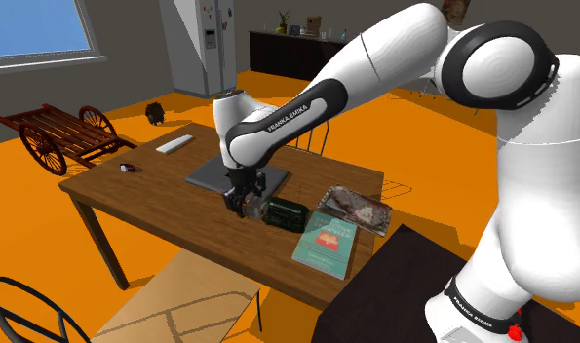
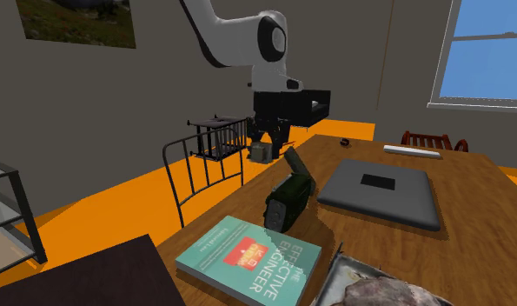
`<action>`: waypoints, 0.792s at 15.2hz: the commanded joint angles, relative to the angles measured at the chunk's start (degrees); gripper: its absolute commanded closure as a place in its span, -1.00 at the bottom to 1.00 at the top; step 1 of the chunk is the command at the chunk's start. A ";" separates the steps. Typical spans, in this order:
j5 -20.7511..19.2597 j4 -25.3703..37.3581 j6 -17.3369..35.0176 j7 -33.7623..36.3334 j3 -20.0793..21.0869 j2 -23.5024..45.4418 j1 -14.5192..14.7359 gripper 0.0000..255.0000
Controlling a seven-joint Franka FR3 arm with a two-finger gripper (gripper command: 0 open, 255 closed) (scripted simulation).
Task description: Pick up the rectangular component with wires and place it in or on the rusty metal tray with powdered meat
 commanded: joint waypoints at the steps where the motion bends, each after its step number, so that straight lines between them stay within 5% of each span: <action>1: 0.25 0.28 -1.21 -0.13 0.14 -0.95 -0.05 1.00; 12: 2.16 -20.86 6.21 -10.29 -2.55 -15.52 -7.67 1.00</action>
